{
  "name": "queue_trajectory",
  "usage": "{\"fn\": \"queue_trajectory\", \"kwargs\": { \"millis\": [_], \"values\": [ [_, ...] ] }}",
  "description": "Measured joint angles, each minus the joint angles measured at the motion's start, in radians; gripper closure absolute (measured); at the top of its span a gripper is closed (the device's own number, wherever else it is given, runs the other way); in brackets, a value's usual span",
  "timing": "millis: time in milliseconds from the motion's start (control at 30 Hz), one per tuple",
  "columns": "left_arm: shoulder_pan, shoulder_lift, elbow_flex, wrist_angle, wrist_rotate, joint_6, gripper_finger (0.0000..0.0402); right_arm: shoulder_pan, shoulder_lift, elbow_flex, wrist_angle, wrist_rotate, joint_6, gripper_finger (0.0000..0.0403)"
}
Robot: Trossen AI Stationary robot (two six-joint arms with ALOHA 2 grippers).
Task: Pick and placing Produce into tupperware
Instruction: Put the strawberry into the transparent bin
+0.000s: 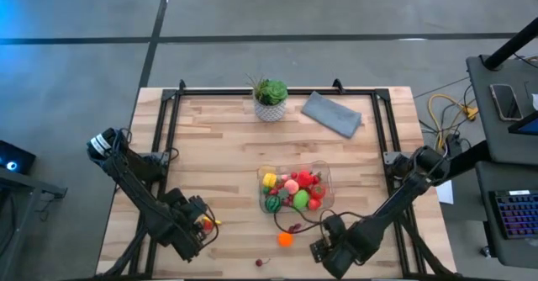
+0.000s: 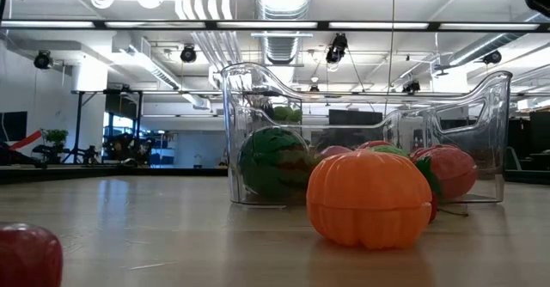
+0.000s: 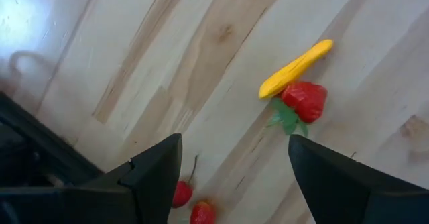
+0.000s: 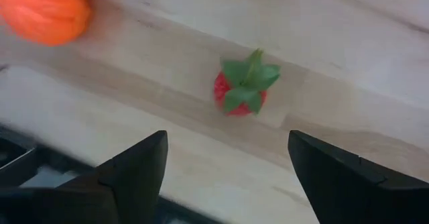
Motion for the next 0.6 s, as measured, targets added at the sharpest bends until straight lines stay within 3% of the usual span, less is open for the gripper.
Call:
{"fn": "queue_trajectory", "kwargs": {
  "millis": [300,600],
  "values": [
    [-0.003,0.0,0.0,0.001,-0.027,0.001,0.0143,-0.033,0.092,0.018,-0.055,-0.023,-0.019,0.0117],
    [-0.005,0.0,0.0,0.022,-0.026,0.0,0.0143,-0.057,0.112,0.033,-0.055,-0.04,-0.079,0.018]
  ]
}}
